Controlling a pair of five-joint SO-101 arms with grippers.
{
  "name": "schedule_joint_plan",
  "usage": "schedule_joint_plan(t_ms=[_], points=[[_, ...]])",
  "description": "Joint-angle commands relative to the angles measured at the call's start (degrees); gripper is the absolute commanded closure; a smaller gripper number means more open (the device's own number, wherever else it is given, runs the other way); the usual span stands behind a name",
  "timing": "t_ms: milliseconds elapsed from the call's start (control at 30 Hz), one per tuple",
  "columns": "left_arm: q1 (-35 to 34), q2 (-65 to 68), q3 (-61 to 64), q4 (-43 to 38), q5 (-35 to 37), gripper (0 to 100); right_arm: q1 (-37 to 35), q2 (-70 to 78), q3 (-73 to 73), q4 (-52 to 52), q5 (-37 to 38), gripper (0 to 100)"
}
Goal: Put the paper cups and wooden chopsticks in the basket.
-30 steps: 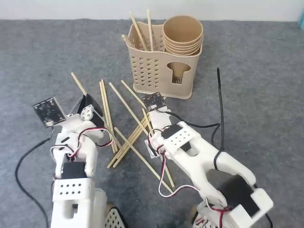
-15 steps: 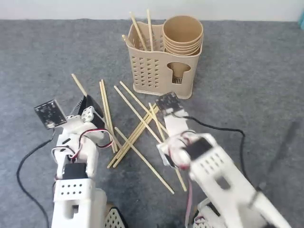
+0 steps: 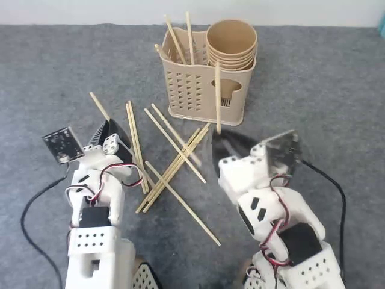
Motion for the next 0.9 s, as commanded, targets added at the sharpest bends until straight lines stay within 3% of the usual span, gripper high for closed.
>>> schedule_joint_plan(t_ms=[0, 167, 300, 867], points=[[-0.35, -1.23, 0.04, -1.85, 0.26, 99, 0.84, 0.13, -0.53, -16.13, 1.05, 99.1], [-0.26, -1.23, 1.54, -3.6, -0.53, 99, 0.84, 9.27, -1.23, -39.87, 3.69, 98.9], [-0.18, -1.23, 1.8, -3.43, -1.93, 99, 0.92, 22.55, -8.35, -50.15, 9.05, 98.9], [-0.09, -1.23, 4.26, -7.38, -2.2, 99, 6.73, 84.18, -65.14, -53.58, 9.23, 98.8]])
